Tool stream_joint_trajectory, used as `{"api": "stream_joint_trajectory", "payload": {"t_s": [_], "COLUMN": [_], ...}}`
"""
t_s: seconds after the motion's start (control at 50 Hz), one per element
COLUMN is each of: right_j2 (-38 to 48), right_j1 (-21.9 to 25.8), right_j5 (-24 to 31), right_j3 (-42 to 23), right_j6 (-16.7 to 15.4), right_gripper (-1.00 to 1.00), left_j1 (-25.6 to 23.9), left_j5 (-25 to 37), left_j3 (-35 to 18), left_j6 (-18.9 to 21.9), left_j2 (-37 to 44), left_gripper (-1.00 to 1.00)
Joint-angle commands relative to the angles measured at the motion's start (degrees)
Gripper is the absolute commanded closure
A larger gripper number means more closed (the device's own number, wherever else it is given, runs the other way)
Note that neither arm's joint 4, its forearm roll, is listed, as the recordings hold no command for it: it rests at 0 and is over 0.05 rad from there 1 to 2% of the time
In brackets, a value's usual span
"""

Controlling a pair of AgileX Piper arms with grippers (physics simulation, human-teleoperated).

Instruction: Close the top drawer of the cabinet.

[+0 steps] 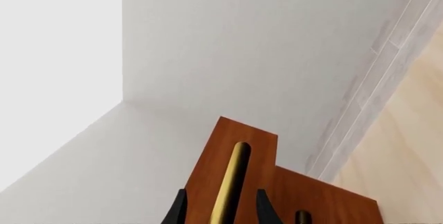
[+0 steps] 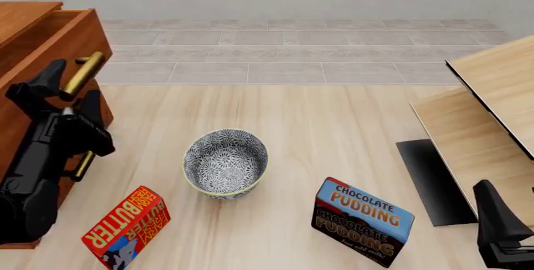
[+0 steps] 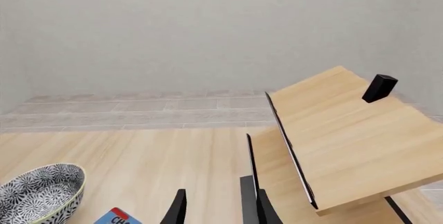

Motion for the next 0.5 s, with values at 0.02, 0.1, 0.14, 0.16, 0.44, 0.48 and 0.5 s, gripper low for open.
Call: {"api": "stream_joint_trajectory", "payload": {"t_s": [0.02,0.1,0.14,0.16,0.44,0.48,0.5], "right_j2": [0.0,0.0,0.0,0.0,0.0,0.0,0.0], "right_j1": [0.0,0.0,-0.1,-0.2,-0.2,-0.1,-0.1], "right_j5": [-0.2,-0.1,-0.1,-0.2,-0.3,-0.1,-0.1], "right_j3": [0.2,0.2,0.3,0.2,0.2,0.0,0.0], "right_j6": [-0.2,-0.2,-0.2,-0.2,-0.3,-0.4,-0.4], "right_gripper": [-1.00,-1.00,-1.00,-1.00,-1.00,-1.00,-1.00], "left_j1": [2.1,2.7,2.9,2.9,4.0,4.1,4.2], "left_j5": [-0.1,-0.1,-0.1,-0.1,-0.1,-0.1,-0.1], "left_j3": [-0.4,-0.1,-0.1,0.0,-0.2,0.0,-0.2], "left_j6": [-0.2,-0.1,0.0,0.1,0.2,0.2,0.3], "left_j2": [0.3,0.1,0.1,-0.1,0.0,-0.1,0.0], "left_gripper": [-1.00,-1.00,-1.00,-1.00,-1.00,-1.00,-1.00]}}
